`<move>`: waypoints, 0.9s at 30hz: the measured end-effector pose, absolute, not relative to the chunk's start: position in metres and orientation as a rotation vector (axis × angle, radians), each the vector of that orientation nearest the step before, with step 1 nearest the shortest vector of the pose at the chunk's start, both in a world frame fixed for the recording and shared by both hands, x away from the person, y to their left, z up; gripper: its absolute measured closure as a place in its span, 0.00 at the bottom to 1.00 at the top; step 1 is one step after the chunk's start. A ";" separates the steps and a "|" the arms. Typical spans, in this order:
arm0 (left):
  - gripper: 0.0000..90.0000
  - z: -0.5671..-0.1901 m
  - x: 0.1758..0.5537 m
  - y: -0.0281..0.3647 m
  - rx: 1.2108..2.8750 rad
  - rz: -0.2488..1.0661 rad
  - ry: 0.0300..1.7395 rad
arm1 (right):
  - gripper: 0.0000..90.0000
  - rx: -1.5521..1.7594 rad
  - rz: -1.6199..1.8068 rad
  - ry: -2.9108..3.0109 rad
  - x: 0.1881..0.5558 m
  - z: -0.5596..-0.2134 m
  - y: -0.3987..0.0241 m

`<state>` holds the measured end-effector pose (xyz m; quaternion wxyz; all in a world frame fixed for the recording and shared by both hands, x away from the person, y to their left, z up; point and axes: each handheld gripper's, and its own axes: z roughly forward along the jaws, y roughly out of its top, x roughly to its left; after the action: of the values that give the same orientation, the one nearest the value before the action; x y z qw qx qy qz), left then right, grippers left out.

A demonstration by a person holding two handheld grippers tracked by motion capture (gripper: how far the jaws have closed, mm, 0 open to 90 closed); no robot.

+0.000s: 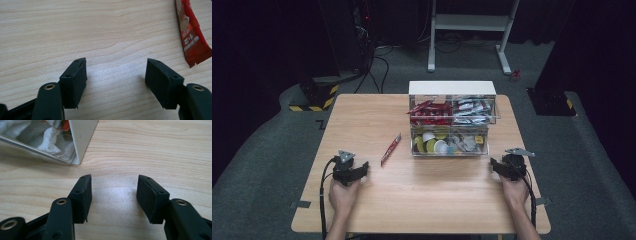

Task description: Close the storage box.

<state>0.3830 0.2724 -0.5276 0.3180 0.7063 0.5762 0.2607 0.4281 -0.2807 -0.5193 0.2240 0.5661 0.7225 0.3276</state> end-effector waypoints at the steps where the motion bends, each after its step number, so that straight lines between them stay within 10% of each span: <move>1: 0.38 -0.528 0.383 0.272 1.858 0.686 1.516 | 0.51 1.560 0.902 1.994 0.429 -0.519 -0.280; 27: 0.37 -0.528 0.383 0.272 1.858 0.684 1.516 | 0.38 1.538 0.841 1.973 0.430 -0.522 -0.281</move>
<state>0.3828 0.2722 -0.5277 0.3184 0.7062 0.5764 0.2601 0.4298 -0.2807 -0.5220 0.2488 0.5644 0.7241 0.3086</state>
